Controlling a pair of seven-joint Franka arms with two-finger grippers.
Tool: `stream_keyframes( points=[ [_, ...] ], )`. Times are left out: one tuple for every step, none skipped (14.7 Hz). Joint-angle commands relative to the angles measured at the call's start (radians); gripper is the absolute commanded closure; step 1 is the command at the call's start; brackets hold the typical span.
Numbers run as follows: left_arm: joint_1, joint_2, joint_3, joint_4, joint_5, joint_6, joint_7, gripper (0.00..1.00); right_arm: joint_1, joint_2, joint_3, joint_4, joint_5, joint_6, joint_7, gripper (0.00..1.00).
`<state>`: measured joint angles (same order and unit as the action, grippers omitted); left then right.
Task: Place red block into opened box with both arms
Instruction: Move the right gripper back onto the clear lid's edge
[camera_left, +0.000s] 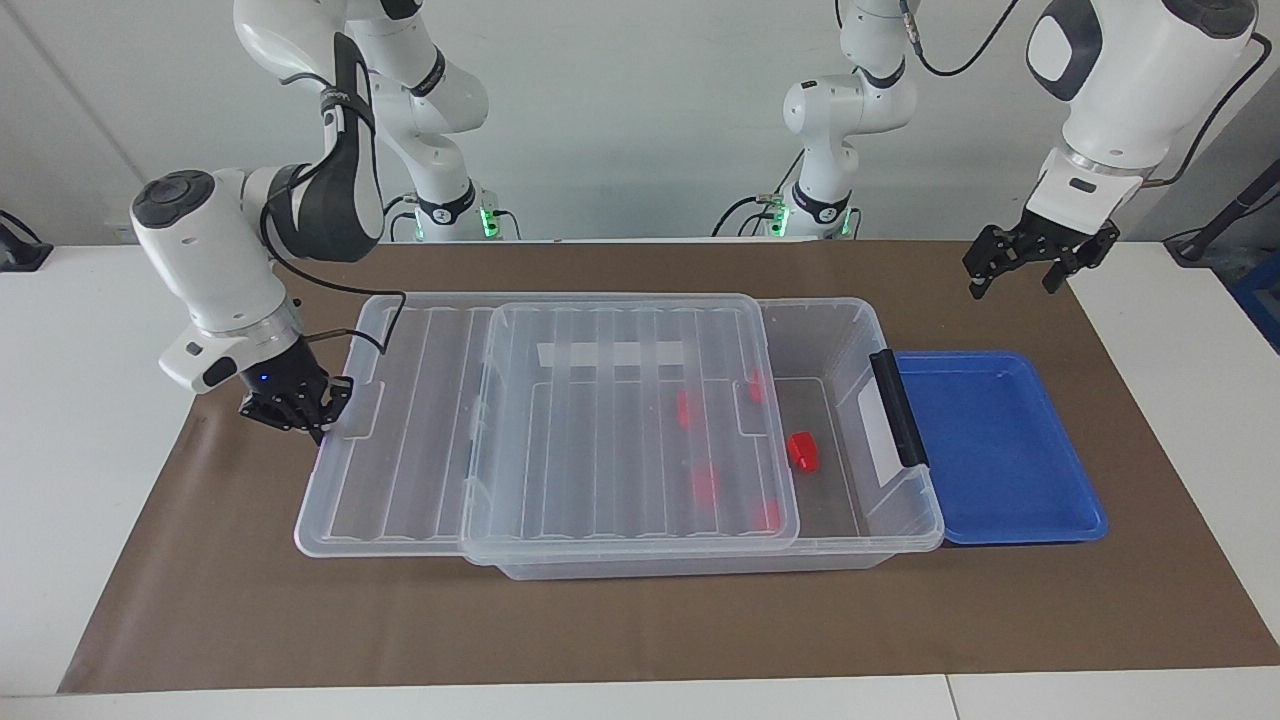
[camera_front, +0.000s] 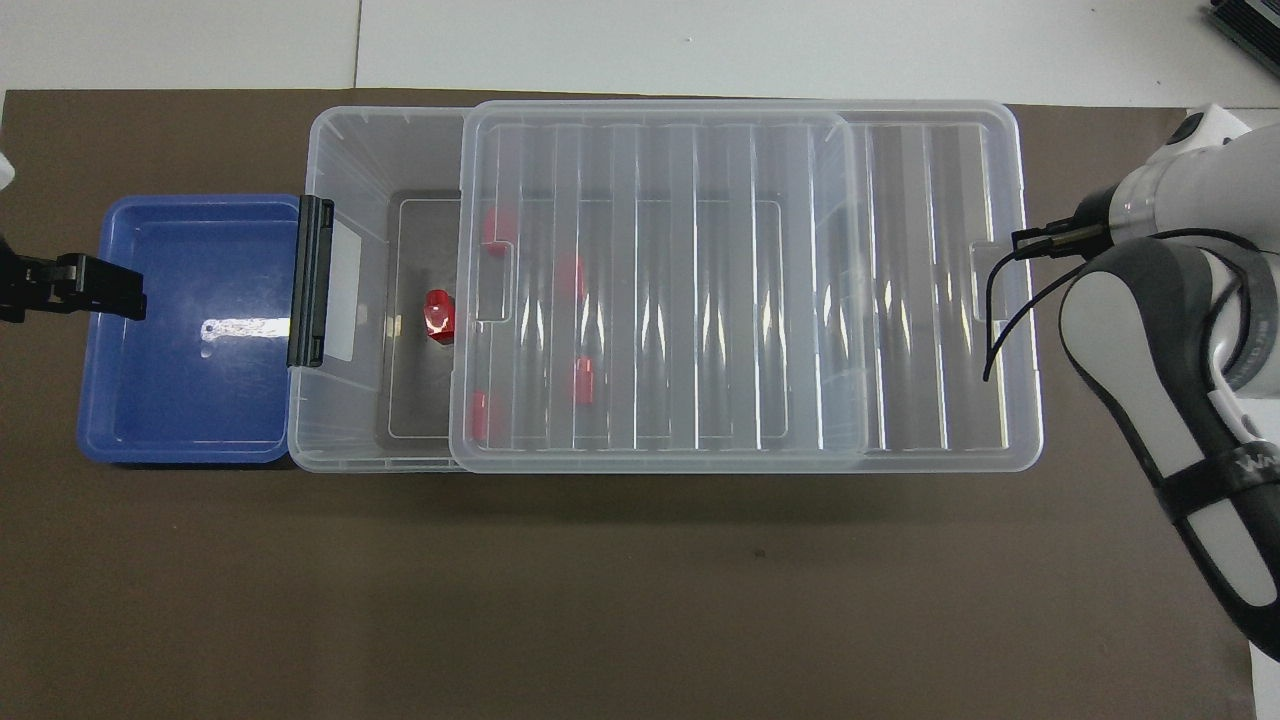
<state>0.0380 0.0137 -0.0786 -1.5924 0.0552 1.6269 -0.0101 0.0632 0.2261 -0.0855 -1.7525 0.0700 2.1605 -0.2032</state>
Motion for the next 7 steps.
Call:
stream_keyframes(
  points=[
    [-0.018, -0.017, 0.022, -0.009, -0.009, 0.001, 0.018, 0.00, 0.033, 0.010, 0.003, 0.002, 0.024, 0.018, 0.057, 1.00],
    [-0.018, -0.017, 0.022, -0.009, -0.009, -0.001, 0.019, 0.00, 0.044, 0.010, 0.003, 0.002, 0.024, 0.018, 0.074, 1.00],
    [-0.020, -0.017, 0.023, -0.009, -0.011, -0.001, 0.019, 0.00, 0.055, 0.009, 0.003, 0.002, 0.024, 0.018, 0.085, 1.00],
    [-0.020, -0.017, 0.023, -0.009, -0.012, -0.002, 0.019, 0.00, 0.067, 0.009, 0.003, 0.001, 0.025, 0.018, 0.099, 1.00],
    [-0.020, -0.017, 0.023, -0.009, -0.014, -0.002, 0.027, 0.00, 0.078, 0.009, 0.004, 0.001, 0.031, 0.018, 0.116, 1.00],
    [-0.020, -0.017, 0.023, -0.009, -0.015, -0.004, 0.036, 0.00, 0.090, 0.009, 0.004, 0.001, 0.042, 0.018, 0.132, 1.00],
    [-0.018, -0.017, 0.023, -0.009, -0.015, -0.004, 0.038, 0.00, 0.102, 0.009, 0.004, 0.001, 0.047, 0.018, 0.139, 1.00]
  ],
)
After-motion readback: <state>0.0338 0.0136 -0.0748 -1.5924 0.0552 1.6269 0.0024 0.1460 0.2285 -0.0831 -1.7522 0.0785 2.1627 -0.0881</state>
